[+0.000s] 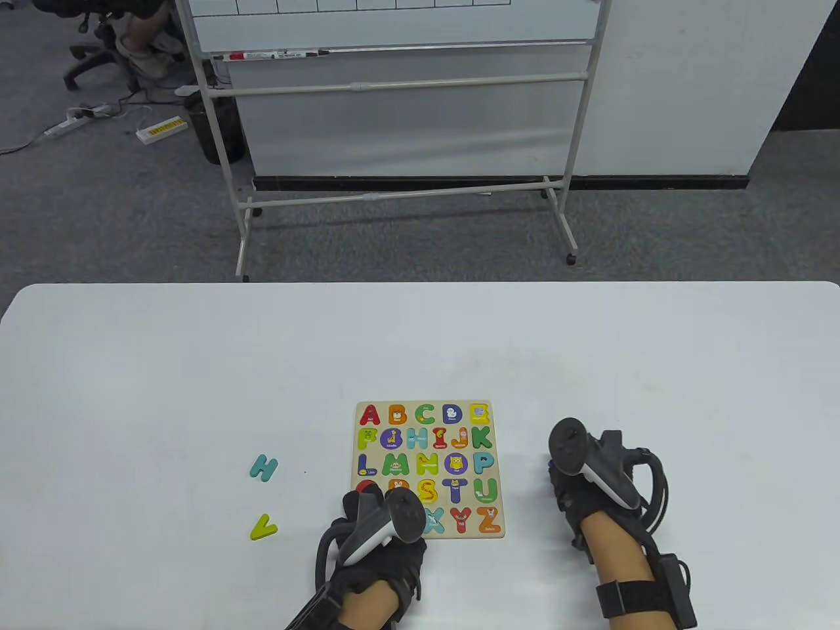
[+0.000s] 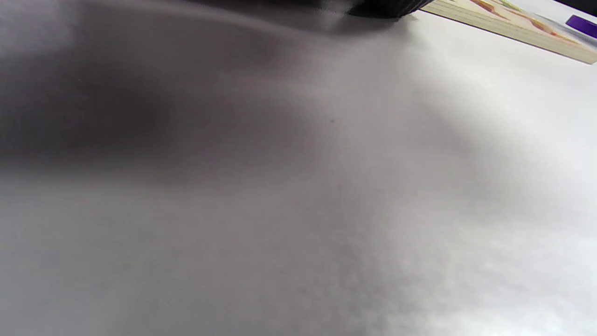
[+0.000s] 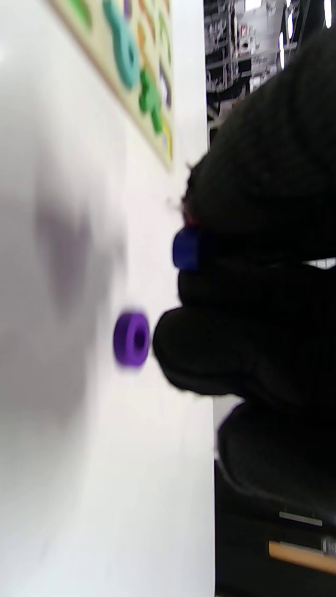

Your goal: Hold alphabet puzzle board and insert letter blocks into matching slots

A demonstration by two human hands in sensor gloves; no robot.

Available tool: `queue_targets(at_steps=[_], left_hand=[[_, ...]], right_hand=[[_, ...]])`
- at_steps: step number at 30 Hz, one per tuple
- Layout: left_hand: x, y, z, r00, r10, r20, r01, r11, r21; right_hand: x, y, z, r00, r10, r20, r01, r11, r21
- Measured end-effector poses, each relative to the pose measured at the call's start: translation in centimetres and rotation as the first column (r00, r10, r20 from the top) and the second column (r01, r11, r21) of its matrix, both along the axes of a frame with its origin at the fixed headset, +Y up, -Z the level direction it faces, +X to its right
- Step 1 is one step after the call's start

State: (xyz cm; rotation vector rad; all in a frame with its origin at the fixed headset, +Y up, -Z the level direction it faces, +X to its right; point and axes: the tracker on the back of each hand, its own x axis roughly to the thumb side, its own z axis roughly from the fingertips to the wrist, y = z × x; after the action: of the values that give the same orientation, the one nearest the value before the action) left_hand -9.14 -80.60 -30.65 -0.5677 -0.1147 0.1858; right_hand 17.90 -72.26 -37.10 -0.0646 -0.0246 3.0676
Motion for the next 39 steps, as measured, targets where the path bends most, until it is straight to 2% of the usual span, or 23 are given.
queue_targets(at_steps=[7, 11, 16, 26, 39], left_hand=[[0.0, 0.0, 0.0, 1.000, 0.003, -0.001, -0.003, 1.000, 0.000], [0.0, 0.0, 0.0, 1.000, 0.002, 0.000, -0.002, 1.000, -0.001], [0.0, 0.0, 0.0, 1.000, 0.003, 0.000, -0.003, 1.000, 0.001], [0.0, -0.1, 0.0, 1.000, 0.009, -0.001, -0.009, 1.000, 0.000], [-0.1, -0.1, 0.0, 1.000, 0.015, 0.001, -0.015, 1.000, -0.004]], right_hand=[[-7.3, -0.4, -0.4, 0.995, -0.003, -0.100, -0.001, 0.999, -0.034], [-10.0, -1.0, -0.5, 0.995, -0.003, -0.096, -0.004, 0.997, -0.071], [-11.5, -1.7, -0.5, 0.998, -0.040, -0.045, 0.037, 0.996, -0.078], [-13.3, -2.6, -0.3, 1.000, -0.024, -0.007, 0.023, 0.995, -0.094], [-14.7, -3.2, -0.3, 0.997, 0.077, -0.003, -0.077, 0.995, -0.069]])
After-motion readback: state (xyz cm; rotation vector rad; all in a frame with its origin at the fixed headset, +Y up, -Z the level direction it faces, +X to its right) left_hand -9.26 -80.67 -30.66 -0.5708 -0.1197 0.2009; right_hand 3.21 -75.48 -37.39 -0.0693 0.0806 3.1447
